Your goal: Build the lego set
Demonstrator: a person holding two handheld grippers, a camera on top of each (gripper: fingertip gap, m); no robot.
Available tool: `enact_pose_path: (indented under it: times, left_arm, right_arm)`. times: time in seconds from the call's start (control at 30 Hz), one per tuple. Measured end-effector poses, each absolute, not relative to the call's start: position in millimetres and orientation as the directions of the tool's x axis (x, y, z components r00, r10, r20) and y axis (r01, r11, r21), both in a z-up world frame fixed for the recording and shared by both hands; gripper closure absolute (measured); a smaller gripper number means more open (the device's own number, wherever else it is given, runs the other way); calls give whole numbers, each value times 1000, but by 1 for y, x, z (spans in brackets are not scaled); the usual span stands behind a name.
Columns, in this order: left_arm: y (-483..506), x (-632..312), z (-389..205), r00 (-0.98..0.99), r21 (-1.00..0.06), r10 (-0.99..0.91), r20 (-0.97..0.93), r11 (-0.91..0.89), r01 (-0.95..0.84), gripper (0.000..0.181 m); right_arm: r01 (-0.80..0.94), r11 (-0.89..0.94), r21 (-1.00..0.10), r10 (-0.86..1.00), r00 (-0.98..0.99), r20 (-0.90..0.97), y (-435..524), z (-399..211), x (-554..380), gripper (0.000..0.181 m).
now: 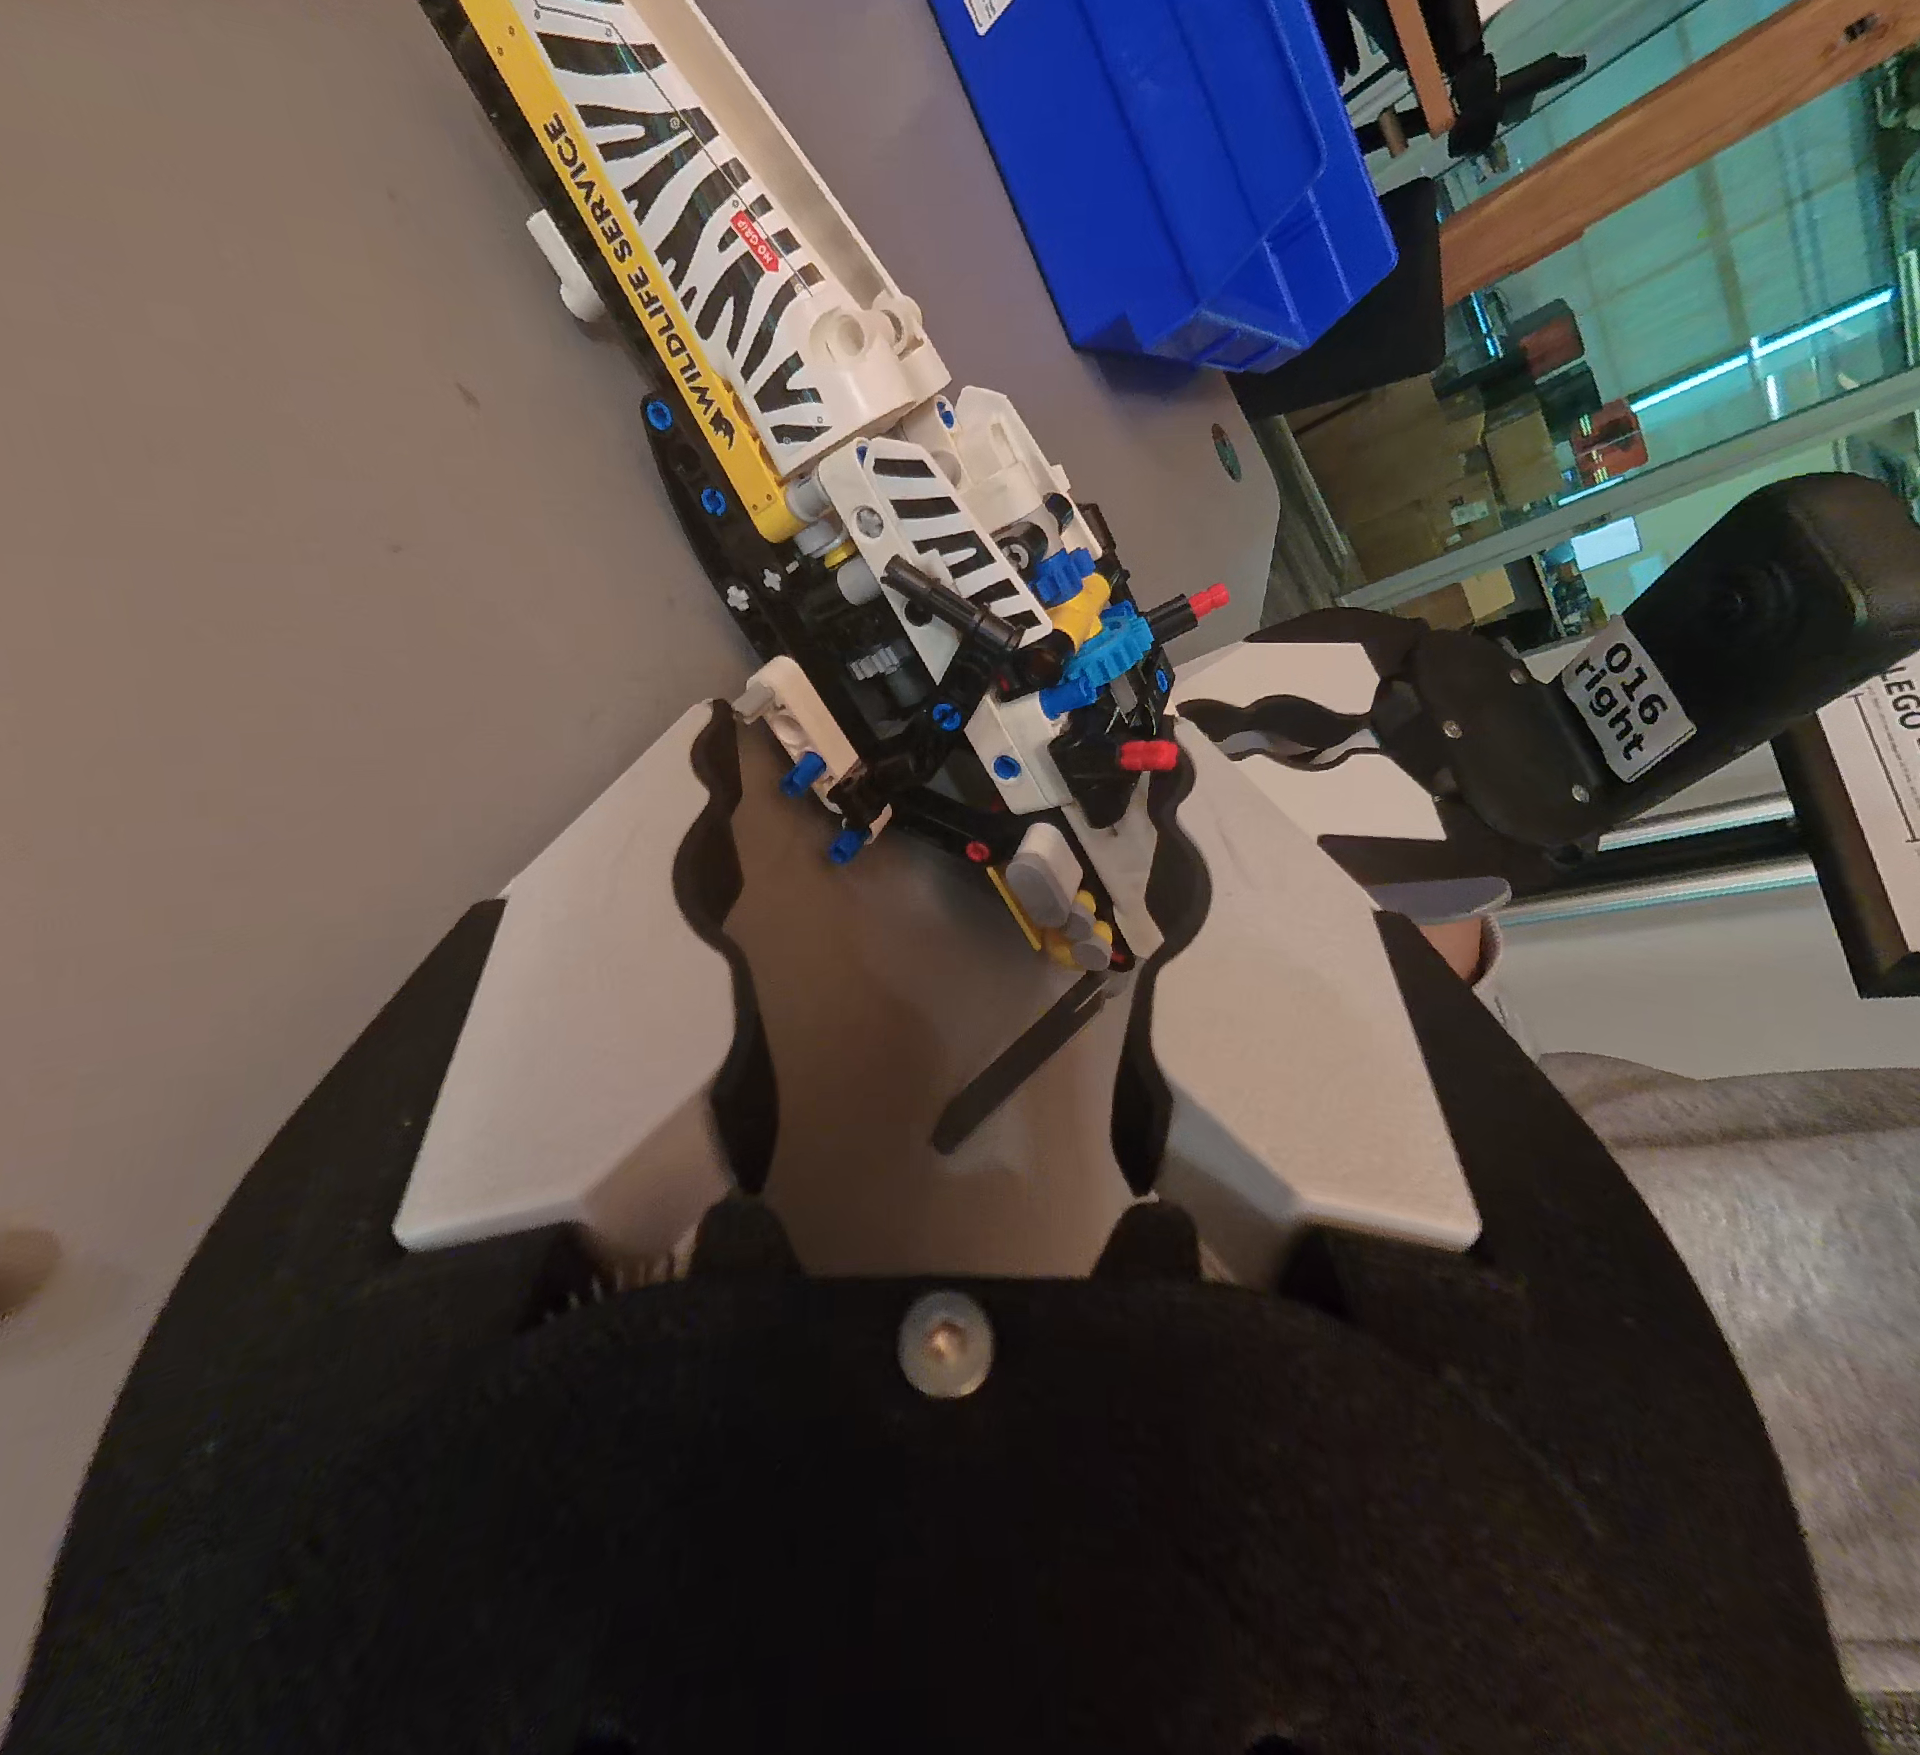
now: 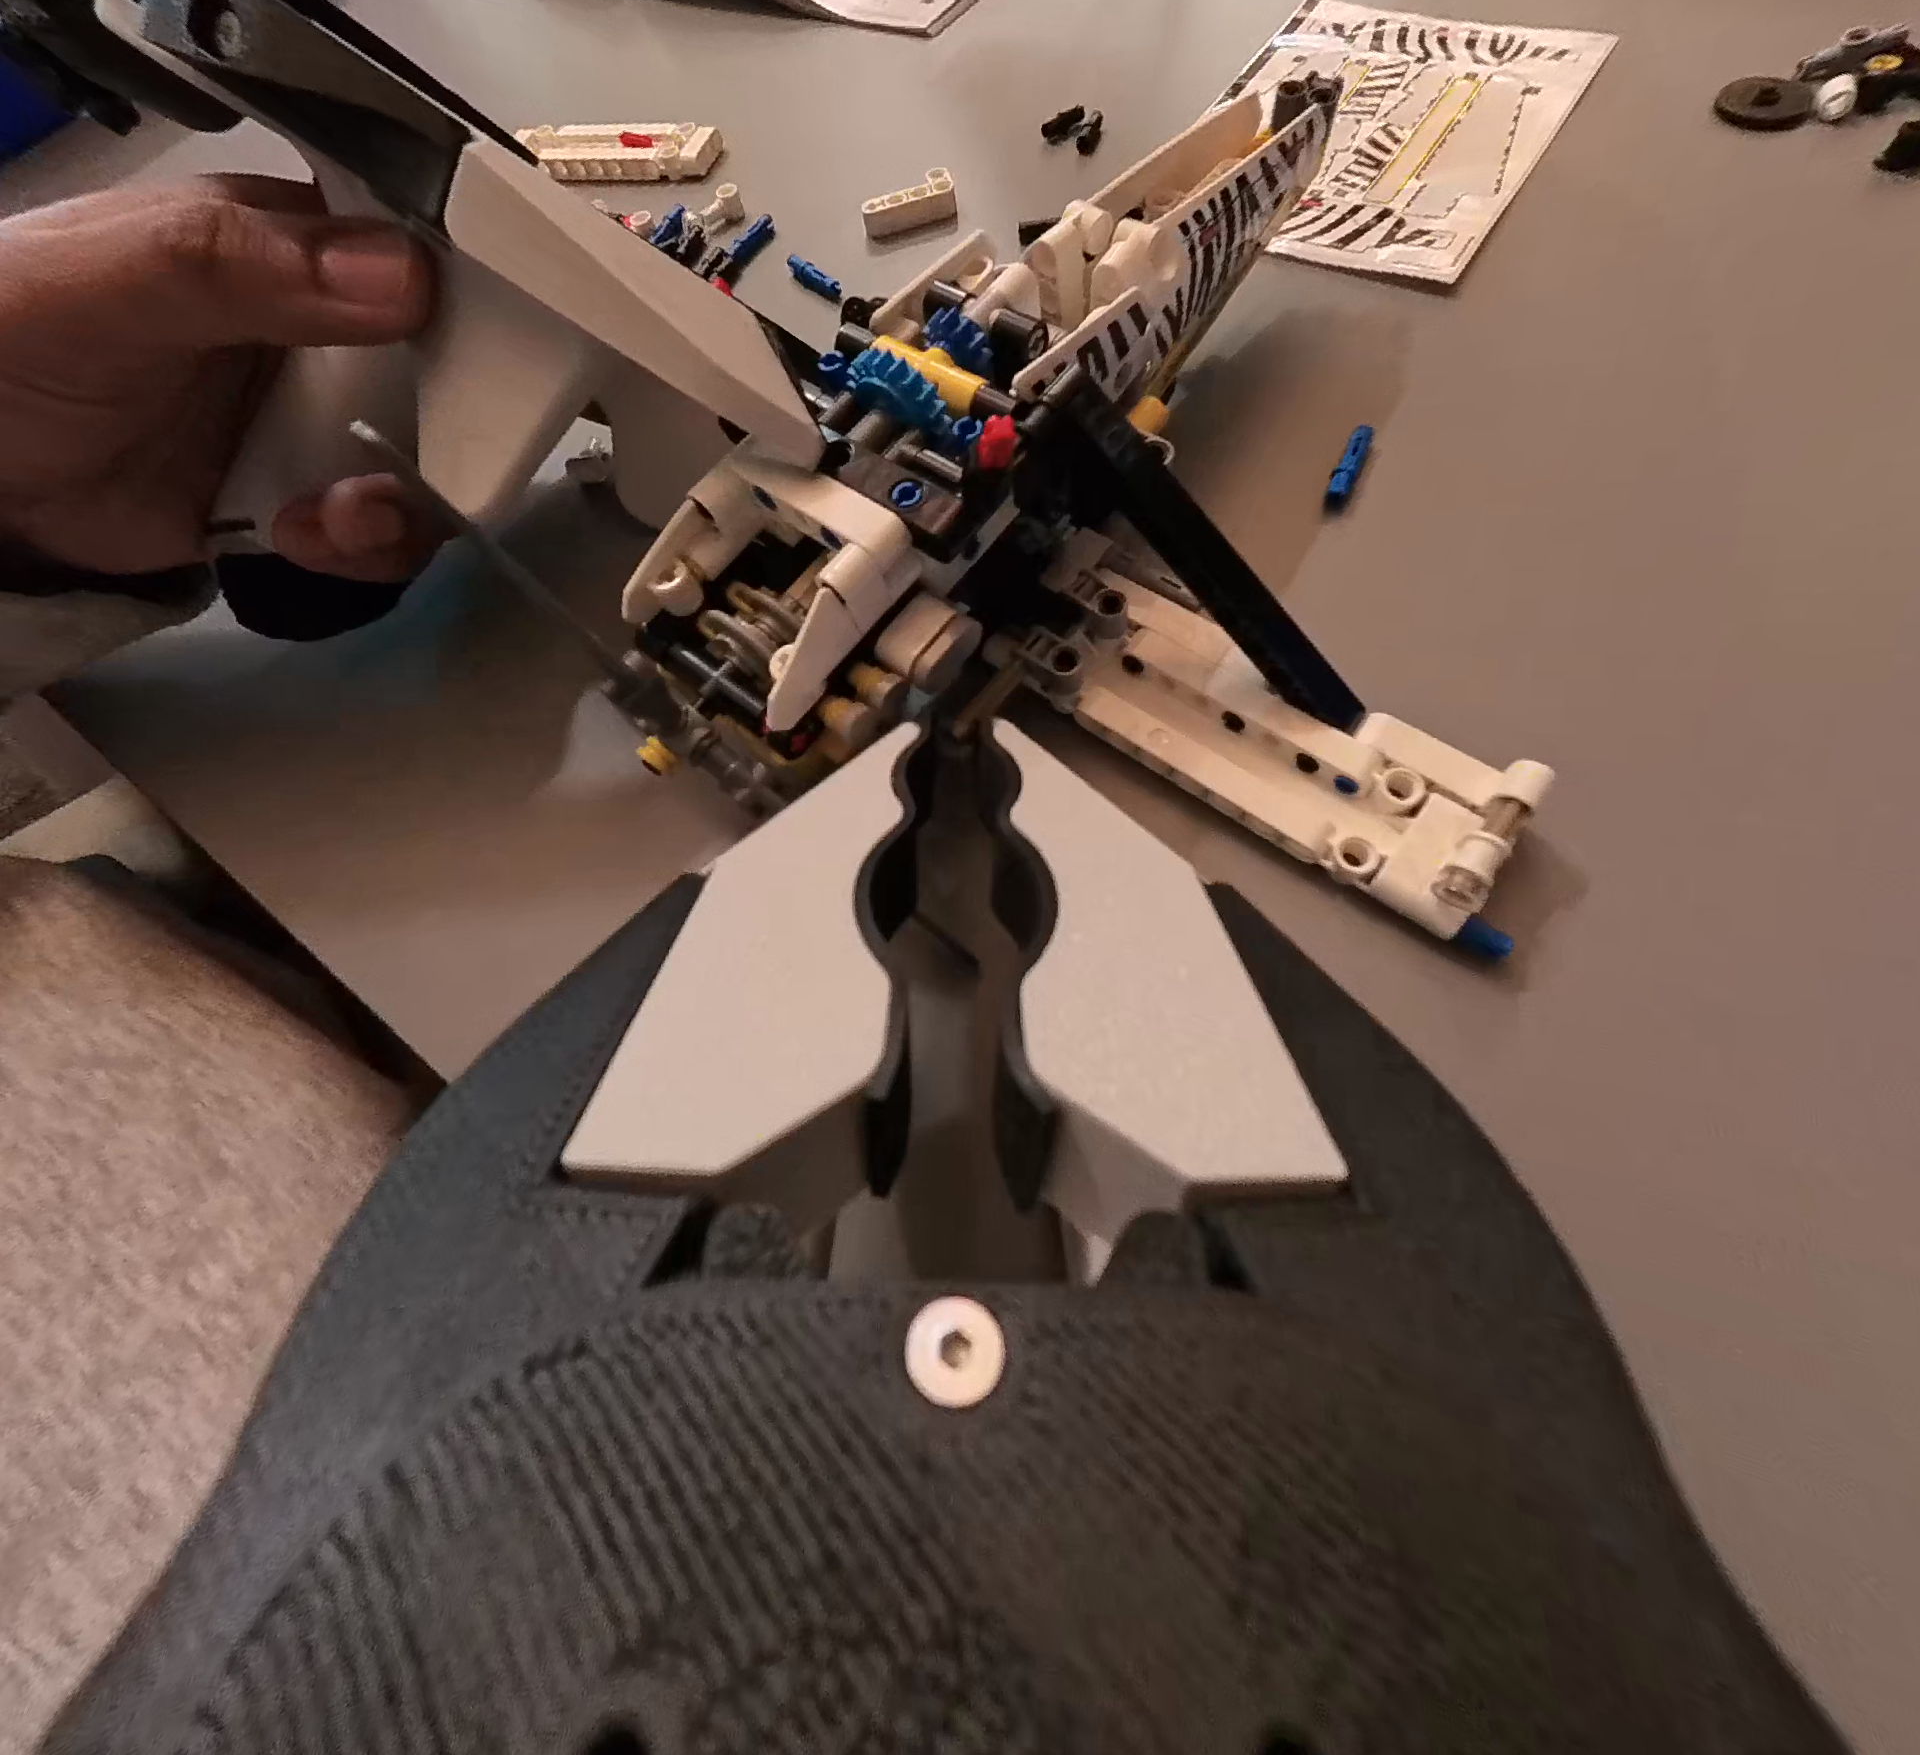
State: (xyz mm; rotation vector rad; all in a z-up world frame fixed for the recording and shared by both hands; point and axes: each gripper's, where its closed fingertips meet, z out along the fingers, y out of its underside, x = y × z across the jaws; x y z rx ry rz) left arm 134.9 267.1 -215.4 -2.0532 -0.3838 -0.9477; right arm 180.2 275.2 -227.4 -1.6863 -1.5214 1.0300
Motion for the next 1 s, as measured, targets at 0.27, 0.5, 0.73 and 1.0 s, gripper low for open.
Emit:
enact_pose_path:
  times: [0.27, 0.5, 0.73, 1.0]
  left_arm:
    - [267, 135, -216, 672, -558, -63, 738, -618, 554, 103]
    - [268, 136, -216, 675, -563, -71, 734, -620, 547, 103]
    - [268, 138, -216, 673, -563, -84, 735, -628, 537, 103]
    - [268, 138, -215, 668, -562, -95, 738, -634, 531, 103]
  right_arm:
    - [529, -105, -842, 994, 30, -105, 275, -234, 180, 175]
    - [571, -117, -813, 992, 25, -126, 275, -238, 179, 175]
    - [578, -102, -809, 994, 28, -106, 280, -235, 180, 175]
    - [604, 37, -796, 998, -61, 0, 283, -235, 180, 175]
